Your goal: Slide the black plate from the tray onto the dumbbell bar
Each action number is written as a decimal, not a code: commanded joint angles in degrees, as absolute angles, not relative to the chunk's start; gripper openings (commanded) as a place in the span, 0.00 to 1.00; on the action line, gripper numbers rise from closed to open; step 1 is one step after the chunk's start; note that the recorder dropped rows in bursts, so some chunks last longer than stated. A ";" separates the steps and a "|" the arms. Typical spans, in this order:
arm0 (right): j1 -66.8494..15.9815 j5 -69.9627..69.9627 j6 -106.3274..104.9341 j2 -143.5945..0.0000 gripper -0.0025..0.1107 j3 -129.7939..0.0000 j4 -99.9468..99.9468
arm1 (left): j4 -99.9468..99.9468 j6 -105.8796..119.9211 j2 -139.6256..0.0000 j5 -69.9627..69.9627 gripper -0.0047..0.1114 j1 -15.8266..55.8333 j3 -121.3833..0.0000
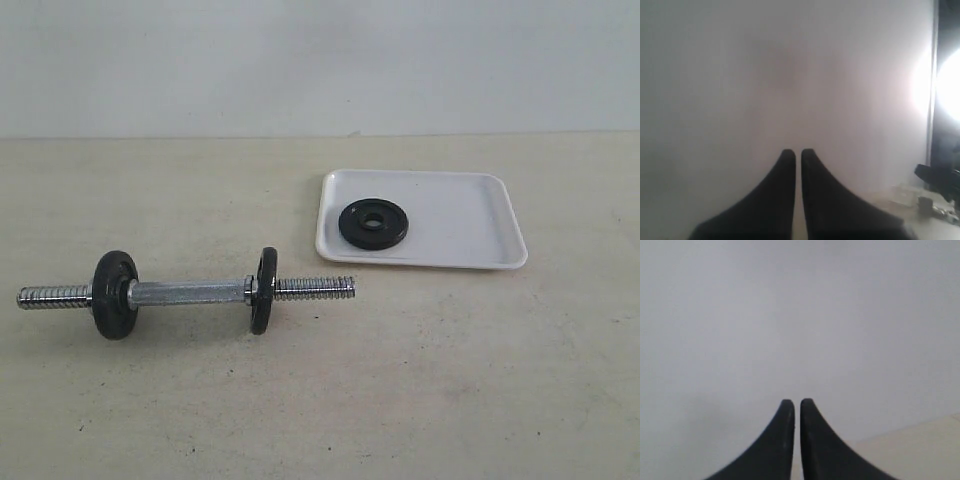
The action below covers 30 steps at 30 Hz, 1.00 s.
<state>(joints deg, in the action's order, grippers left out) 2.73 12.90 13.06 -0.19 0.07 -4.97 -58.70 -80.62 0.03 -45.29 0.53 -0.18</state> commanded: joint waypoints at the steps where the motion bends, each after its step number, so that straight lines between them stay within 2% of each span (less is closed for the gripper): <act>1: 2.81 26.08 25.21 0.00 0.05 0.00 -7.21 | -42.59 -72.38 0.00 -39.95 0.08 0.63 0.00; 7: 2.81 34.40 32.98 0.00 0.05 -1.40 -7.21 | -23.21 -54.26 0.00 -41.54 0.08 0.63 -3.83; 14: 2.81 38.36 34.32 0.00 0.05 -6.50 -6.41 | -22.04 -47.71 0.00 -41.54 0.08 0.63 -14.05; 18: 2.81 37.41 35.48 0.00 0.05 -13.24 4.19 | -23.94 -47.71 0.00 -41.44 0.08 0.63 -19.91; 25: 2.81 18.27 46.12 0.00 0.05 -32.37 35.59 | -36.72 -51.90 -1.98 -39.59 0.08 0.63 -30.52; 30: 2.81 6.13 50.92 -3.04 0.05 -41.35 46.69 | -51.39 -60.27 -7.68 -36.06 0.08 0.63 -38.03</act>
